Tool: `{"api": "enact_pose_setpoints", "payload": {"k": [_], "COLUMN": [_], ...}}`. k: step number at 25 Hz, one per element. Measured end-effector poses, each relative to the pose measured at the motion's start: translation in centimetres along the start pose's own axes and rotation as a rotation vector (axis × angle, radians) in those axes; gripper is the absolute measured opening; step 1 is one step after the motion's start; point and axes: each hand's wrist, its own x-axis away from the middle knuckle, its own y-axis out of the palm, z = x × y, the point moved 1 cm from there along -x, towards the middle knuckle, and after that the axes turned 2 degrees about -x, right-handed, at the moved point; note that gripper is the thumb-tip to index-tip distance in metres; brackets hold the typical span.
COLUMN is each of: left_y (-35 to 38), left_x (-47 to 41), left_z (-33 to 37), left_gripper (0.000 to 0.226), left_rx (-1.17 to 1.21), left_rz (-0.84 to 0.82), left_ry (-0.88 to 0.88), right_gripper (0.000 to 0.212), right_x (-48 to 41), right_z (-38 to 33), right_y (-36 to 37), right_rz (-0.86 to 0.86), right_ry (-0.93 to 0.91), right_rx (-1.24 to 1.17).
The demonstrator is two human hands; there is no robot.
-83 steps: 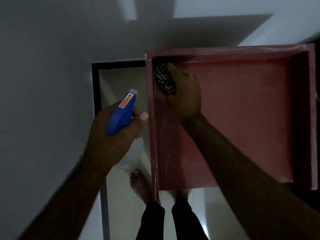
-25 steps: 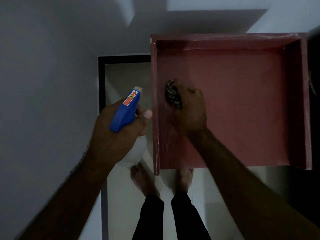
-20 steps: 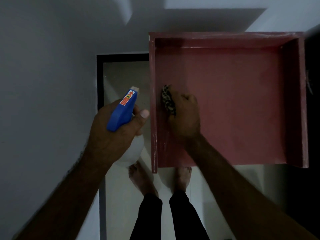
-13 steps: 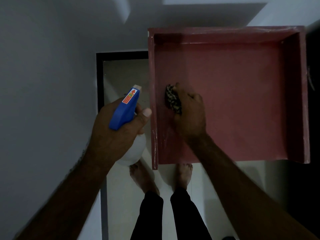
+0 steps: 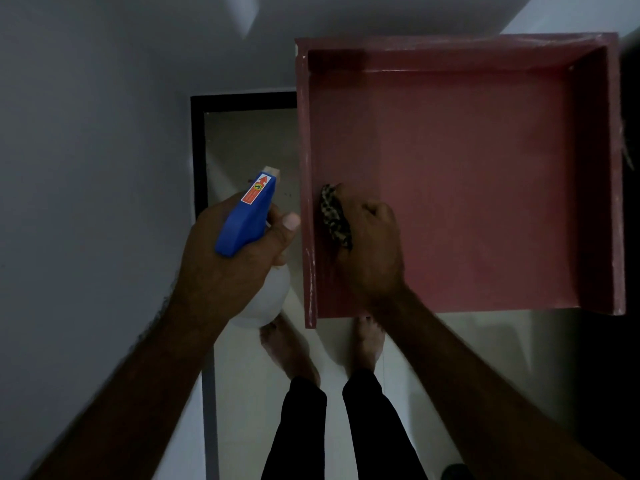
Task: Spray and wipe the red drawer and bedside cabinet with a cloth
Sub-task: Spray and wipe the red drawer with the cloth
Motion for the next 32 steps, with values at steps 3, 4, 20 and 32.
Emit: {"api": "enact_pose_setpoints", "payload": {"k": [3,4,20,32], "left_y": [0.1,0.1,0.0,0.3], "left_x": [0.2,0.3,1.6,2.7], "left_z": [-0.1,-0.2,-0.5,-1.1], "left_gripper": [0.033,0.033,0.033,0.032], "left_rx": [0.008,0.011,-0.045,-0.068], "left_rz": [-0.006,-0.006,-0.048,-0.037], "left_ry": [-0.003,-0.005,0.009,0.058], "right_gripper": [0.083,0.086,0.089,0.081], "right_x": [0.4,0.3,4.1,6.2], "right_z": [0.4,1.1,0.3,1.2], "right_y": [-0.5,-0.9,-0.2,0.1], "right_rz": [-0.064,-0.051,-0.052,-0.078], "right_ry": [-0.156,-0.102,-0.017,-0.174], "right_rx": [0.015,0.001,0.011,0.082]}}
